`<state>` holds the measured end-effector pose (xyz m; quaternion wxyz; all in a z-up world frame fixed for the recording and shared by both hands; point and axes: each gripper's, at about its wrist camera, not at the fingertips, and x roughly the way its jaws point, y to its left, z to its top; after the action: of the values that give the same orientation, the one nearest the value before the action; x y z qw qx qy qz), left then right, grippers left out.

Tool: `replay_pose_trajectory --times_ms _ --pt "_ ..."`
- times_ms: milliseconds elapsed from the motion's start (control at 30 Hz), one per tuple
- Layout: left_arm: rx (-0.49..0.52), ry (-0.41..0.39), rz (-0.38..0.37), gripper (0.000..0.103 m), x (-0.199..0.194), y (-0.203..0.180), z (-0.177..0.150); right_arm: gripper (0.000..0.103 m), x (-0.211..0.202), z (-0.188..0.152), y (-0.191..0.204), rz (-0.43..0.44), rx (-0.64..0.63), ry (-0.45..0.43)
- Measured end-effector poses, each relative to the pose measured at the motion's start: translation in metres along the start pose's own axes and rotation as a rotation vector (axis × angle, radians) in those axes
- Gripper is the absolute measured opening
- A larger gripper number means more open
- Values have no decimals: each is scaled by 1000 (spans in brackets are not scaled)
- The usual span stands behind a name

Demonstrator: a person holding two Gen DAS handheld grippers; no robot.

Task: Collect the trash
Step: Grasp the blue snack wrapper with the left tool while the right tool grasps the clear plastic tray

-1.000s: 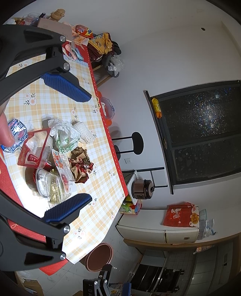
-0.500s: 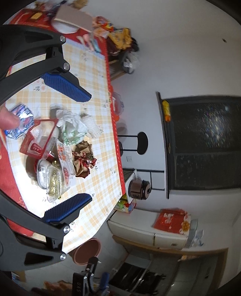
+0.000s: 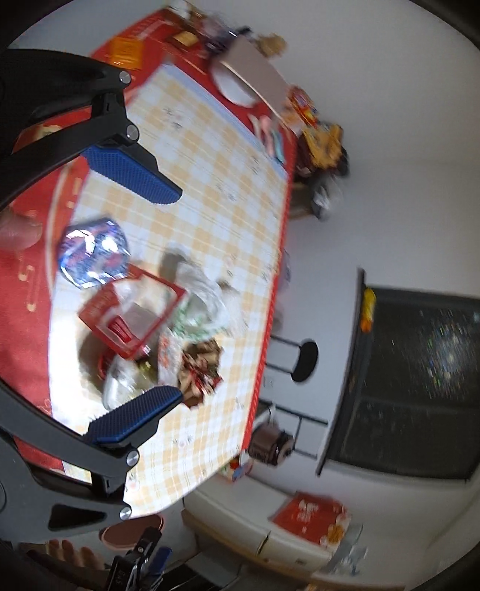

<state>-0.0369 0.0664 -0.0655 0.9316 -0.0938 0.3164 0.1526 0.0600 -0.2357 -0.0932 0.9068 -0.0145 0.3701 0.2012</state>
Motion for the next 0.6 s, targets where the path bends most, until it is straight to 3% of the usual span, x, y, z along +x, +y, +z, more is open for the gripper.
replay_pose_trajectory --times_ms 233,600 --pt "-23 76 67 97 6 14 -33 98 19 -7 8 47 -78 70" --pt "-46 116 45 97 27 69 -39 98 53 1 58 132 -77 149"
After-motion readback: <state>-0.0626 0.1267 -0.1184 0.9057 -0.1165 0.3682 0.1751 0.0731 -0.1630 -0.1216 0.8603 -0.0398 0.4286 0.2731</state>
